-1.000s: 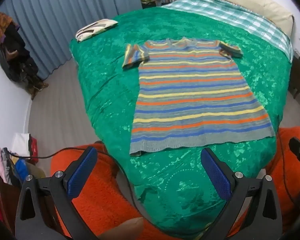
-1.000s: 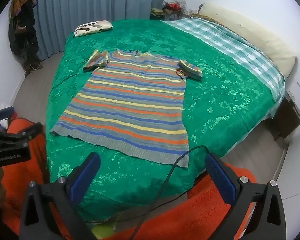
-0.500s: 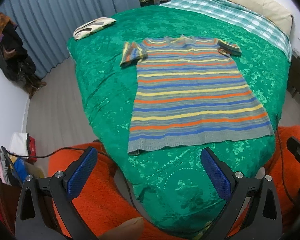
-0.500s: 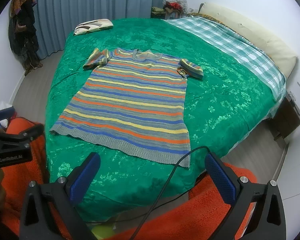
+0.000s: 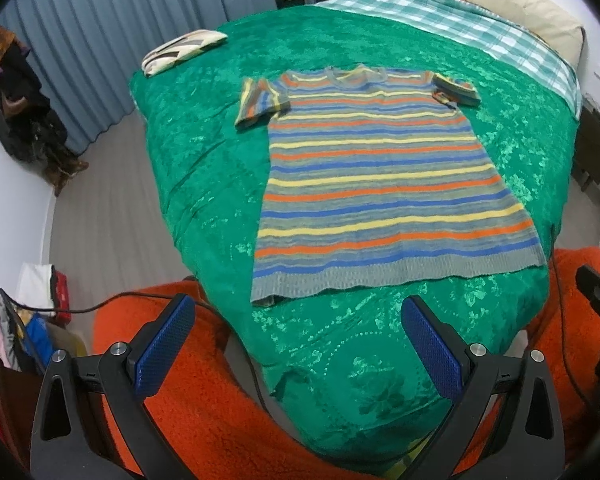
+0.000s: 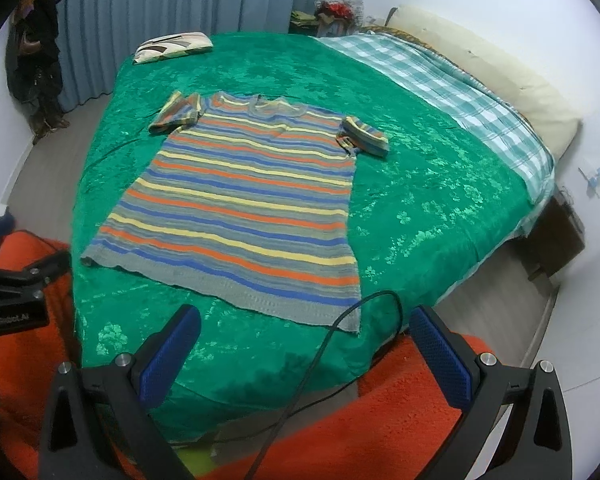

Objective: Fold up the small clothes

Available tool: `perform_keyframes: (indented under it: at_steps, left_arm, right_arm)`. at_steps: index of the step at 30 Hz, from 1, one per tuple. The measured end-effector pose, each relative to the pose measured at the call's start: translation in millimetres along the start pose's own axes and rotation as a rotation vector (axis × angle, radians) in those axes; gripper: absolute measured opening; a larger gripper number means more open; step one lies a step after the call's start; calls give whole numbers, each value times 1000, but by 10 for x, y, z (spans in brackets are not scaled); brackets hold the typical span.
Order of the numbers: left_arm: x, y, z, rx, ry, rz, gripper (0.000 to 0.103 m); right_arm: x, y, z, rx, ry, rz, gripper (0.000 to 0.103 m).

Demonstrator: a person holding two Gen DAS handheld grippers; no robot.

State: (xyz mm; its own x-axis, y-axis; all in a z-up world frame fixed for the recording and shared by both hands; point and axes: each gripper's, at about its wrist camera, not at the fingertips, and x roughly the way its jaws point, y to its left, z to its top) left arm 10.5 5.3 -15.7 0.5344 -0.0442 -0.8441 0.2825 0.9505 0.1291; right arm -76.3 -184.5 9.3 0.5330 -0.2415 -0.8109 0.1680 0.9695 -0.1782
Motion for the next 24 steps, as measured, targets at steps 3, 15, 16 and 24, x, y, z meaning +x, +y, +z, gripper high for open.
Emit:
perform_keyframes:
  at_steps: [3, 15, 16, 24]
  left_arm:
    - [-5, -14, 22, 5, -14, 5, 103]
    - [-155, 117, 308, -74, -133, -116, 103]
    - [-165, 118, 307, -77, -143, -118, 103]
    - [-41, 209, 242, -116, -94, -134, 103]
  right_arm:
    - [20, -20, -1, 7, 9, 2, 103]
    - [109, 98, 89, -28, 4, 99, 103]
    - [105, 100, 115, -31, -9, 107, 103]
    - [463, -304, 671, 14, -95, 278, 103]
